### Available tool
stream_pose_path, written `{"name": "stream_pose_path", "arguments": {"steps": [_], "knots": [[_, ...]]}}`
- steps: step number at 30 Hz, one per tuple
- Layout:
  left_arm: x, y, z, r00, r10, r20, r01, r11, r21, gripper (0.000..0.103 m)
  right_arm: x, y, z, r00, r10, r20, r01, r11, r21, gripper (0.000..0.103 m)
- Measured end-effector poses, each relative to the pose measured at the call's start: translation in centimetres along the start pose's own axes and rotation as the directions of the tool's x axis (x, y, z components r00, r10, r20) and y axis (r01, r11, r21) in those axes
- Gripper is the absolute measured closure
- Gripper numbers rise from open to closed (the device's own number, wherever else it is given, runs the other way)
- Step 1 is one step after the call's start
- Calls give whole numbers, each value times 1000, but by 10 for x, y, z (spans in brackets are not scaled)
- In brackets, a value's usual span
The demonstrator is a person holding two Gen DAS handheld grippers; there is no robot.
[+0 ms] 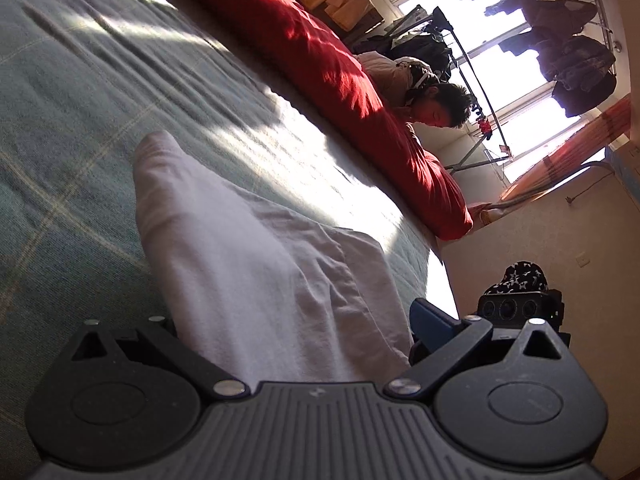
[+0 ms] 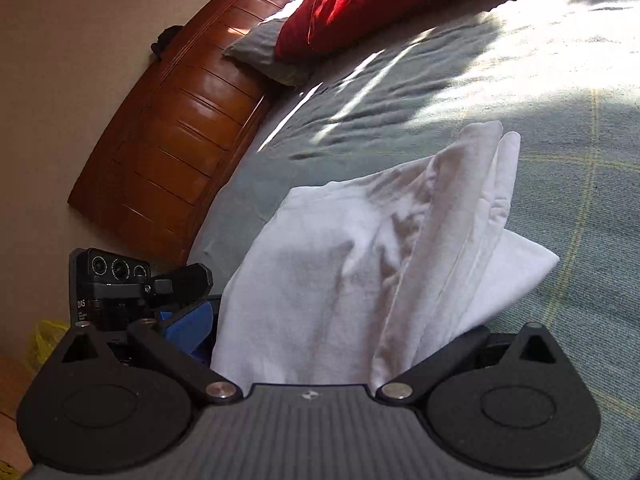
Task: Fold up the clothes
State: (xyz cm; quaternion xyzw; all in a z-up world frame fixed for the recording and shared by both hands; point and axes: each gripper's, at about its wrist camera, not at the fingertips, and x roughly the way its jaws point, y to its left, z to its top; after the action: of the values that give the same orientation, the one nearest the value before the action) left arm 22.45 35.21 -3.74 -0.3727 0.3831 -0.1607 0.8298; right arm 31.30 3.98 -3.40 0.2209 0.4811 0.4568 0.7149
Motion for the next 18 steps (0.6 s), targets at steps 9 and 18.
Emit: {"name": "stream_pose_path", "arguments": {"steps": [9, 18], "knots": [[-19, 64, 71, 990, 133, 51, -131, 991, -38, 4, 111, 23, 51, 998, 7, -59, -13, 994, -112, 0], [-16, 103, 119, 971, 229, 73, -224, 972, -73, 4, 169, 33, 61, 999, 1, -42, -9, 981, -192, 0]]}}
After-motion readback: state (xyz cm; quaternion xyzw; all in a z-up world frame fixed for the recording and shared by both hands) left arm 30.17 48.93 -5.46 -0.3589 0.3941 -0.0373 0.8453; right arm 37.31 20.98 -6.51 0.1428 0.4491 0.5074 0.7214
